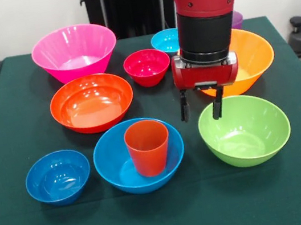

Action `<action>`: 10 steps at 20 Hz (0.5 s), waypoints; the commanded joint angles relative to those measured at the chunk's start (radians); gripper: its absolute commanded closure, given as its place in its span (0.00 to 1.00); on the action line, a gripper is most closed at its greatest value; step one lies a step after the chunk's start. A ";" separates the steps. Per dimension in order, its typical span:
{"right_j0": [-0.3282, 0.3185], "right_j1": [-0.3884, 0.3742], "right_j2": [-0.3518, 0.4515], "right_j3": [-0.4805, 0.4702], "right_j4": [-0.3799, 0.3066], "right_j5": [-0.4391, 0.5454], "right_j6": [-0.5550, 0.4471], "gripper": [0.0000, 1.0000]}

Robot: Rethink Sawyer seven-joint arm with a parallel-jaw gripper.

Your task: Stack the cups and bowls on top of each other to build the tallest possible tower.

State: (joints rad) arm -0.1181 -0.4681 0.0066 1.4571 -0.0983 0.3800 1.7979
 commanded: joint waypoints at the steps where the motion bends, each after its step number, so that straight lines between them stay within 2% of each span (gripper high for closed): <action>1: -0.004 0.035 0.073 0.043 0.004 -0.042 0.119 0.00; 10: -0.012 0.071 0.087 0.048 0.010 -0.074 0.128 0.00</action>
State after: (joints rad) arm -0.1185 -0.4429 0.0069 1.4647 -0.0981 0.3686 1.7979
